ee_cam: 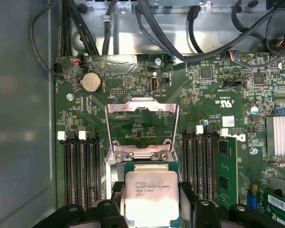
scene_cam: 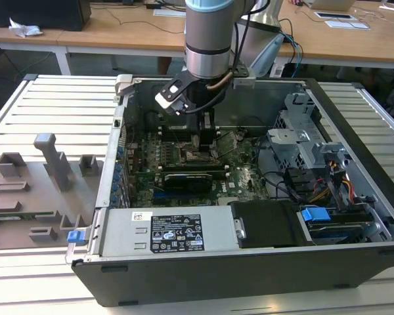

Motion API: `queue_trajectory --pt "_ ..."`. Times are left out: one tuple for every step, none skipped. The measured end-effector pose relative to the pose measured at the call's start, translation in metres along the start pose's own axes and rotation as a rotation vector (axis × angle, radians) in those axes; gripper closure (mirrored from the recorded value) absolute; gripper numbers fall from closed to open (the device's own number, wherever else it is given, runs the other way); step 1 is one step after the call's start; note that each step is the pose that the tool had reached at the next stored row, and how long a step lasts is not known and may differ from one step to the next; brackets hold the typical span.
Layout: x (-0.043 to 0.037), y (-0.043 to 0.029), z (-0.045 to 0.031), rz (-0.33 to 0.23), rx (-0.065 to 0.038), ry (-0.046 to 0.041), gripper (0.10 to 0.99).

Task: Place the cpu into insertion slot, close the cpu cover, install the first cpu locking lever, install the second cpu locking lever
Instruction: 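Place the cpu into insertion slot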

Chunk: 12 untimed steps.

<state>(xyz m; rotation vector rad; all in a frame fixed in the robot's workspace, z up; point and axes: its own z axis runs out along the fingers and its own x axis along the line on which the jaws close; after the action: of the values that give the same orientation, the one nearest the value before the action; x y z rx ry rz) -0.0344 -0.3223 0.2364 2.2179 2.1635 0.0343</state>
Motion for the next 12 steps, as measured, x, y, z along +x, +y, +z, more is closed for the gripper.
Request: queue_trajectory --pt "0.0 0.0 0.0006 0.0 0.0 0.0 0.545" --pt "0.0001 -0.0001 0.0011 0.0 0.0 0.0 0.545" --pt "0.0002 -0.0001 0.0023 0.0 0.0 -0.0001 0.545" --pt "0.0005 -0.0002 0.0046 0.0 0.0 0.0 0.545" --pt "0.0006 -0.0006 0.0075 0.0 0.0 0.0 0.545" --pt "0.0006 -0.001 0.009 0.0 0.0 0.0 0.545" --pt "0.0006 -0.0015 0.0101 0.0 0.0 0.0 0.545" --pt "0.0006 -0.0027 0.0115 -0.001 0.0 -0.0001 0.545" --pt "0.0005 -0.0053 0.0129 -0.002 0.0 0.0 0.545" --pt "0.0005 -0.0075 0.0137 -0.002 0.0 0.0 0.545" --pt "0.0005 -0.0088 0.0145 -0.002 0.0 0.0 0.545" --pt "0.0006 -0.0094 0.0168 -0.002 0.0 0.0001 0.545"
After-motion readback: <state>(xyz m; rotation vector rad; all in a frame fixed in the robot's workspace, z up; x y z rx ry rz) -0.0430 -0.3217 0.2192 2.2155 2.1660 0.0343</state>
